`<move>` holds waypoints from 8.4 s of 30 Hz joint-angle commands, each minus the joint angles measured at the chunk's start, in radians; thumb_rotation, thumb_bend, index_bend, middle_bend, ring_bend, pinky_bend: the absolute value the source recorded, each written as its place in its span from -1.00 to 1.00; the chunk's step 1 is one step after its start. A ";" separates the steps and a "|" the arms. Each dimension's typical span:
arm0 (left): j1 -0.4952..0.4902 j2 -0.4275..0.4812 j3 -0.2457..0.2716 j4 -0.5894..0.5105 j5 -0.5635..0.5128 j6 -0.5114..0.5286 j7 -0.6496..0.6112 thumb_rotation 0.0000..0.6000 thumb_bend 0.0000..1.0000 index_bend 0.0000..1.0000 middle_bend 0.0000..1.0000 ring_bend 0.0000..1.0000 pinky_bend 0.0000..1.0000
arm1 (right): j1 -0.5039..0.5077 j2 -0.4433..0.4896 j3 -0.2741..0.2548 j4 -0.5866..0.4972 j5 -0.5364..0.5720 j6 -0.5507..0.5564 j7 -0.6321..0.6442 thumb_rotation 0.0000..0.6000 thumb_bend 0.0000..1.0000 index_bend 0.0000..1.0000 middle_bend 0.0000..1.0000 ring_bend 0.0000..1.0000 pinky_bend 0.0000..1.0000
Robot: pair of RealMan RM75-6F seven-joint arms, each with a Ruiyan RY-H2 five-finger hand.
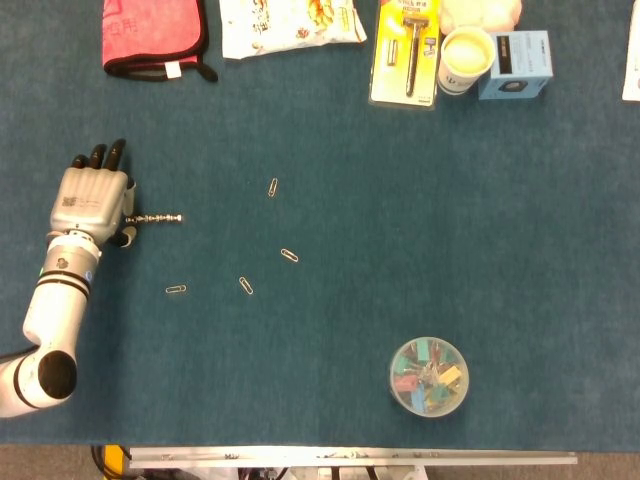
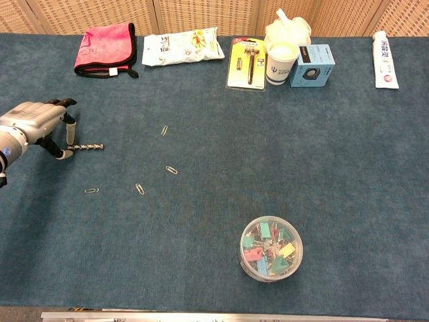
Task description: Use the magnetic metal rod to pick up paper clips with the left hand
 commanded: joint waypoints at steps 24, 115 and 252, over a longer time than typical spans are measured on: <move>-0.019 -0.006 0.018 0.019 -0.038 -0.020 0.018 1.00 -0.29 0.04 -1.00 -1.00 -0.74 | -0.001 0.000 0.001 0.002 0.001 -0.001 0.003 1.00 -0.77 -0.60 -0.61 -0.65 -0.38; 0.169 0.118 0.178 -0.519 0.460 0.347 0.322 1.00 -0.29 0.06 -1.00 -1.00 -0.74 | -0.013 0.017 -0.009 -0.008 -0.033 0.032 0.034 1.00 -0.77 -0.60 -0.61 -0.65 -0.38; 0.181 0.130 0.080 -0.422 0.302 0.333 0.187 1.00 -0.29 0.06 -1.00 -1.00 -0.74 | -0.029 0.038 -0.004 -0.013 -0.040 0.064 0.082 1.00 -0.77 -0.59 -0.61 -0.65 -0.38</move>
